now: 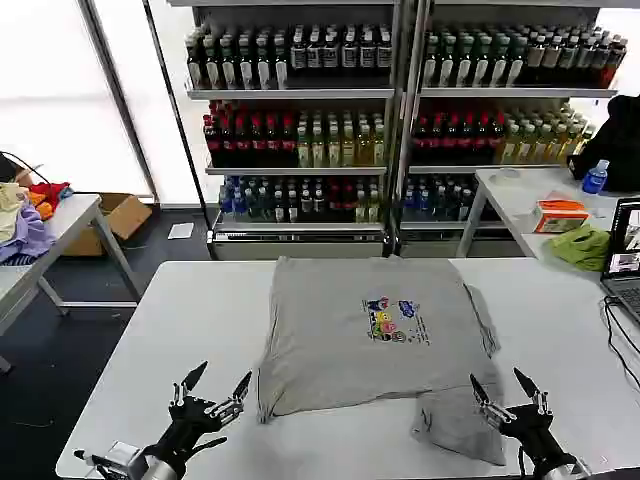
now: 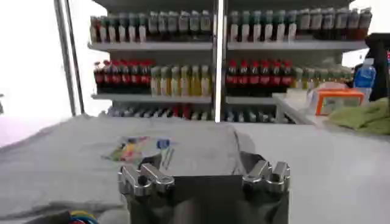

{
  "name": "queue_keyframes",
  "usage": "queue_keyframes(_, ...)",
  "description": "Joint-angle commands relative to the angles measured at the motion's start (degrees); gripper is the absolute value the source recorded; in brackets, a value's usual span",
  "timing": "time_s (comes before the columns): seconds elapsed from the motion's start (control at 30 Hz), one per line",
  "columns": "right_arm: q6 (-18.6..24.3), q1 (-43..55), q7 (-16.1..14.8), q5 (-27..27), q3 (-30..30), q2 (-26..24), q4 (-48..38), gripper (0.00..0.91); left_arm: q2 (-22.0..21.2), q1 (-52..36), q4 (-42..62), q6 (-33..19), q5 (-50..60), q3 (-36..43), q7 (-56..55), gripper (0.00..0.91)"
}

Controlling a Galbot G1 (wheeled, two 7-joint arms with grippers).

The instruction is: Fold and organize the clothes.

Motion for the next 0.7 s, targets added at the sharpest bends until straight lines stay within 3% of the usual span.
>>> queue_keyframes(0.03,-6.46,-0.04,2.89,-1.74,-0.23,-1.42,1.46,0.907,3.30,-0.98,-0.27,6.11,-4.33,3.38,-3.14,0.907)
queue_keyframes(0.27,-10.17,-1.40,3.96,-1.76,-0.55,-0.72,2.20,0.907,5.22,-2.66,0.87,8.31,-7.05,5.44,-3.52,0.907)
queue_keyframes(0.7,-9.89,-3.04,2.99,-3.44,-2.91,1.36,2.03,0.907,4.13,-7.74,7.42,9.23,-6.55,10.86,-5.51,0.907)
